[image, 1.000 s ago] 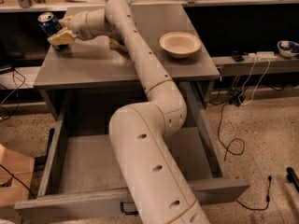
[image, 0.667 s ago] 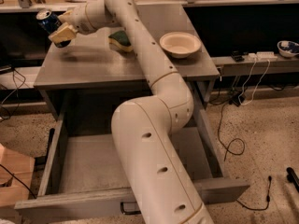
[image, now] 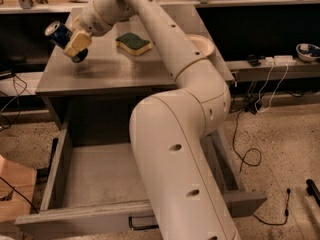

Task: Place pepsi can into top drawer

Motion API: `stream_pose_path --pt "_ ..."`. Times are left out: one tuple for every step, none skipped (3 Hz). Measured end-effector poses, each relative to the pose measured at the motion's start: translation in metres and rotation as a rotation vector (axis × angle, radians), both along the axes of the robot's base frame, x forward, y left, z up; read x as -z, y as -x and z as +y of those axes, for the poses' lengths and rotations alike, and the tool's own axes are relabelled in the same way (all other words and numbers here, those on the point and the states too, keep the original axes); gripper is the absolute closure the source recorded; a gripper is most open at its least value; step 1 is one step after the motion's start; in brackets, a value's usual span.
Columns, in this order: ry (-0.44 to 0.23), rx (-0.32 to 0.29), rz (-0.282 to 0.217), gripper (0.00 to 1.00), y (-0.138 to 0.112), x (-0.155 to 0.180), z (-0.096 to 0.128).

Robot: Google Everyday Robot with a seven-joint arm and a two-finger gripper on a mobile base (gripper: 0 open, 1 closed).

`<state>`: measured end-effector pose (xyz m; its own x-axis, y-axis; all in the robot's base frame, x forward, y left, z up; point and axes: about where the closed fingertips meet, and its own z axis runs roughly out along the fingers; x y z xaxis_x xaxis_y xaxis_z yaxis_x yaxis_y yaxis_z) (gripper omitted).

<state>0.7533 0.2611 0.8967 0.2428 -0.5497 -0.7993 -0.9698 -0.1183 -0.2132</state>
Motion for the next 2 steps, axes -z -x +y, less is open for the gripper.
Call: stream_pose_path --pt "0.09 0.038 0.006 1.0 0.024 -0.016 -0.035" --pt "0.123 0.14 -0.02 1.0 0.052 -0.056 -0.077"
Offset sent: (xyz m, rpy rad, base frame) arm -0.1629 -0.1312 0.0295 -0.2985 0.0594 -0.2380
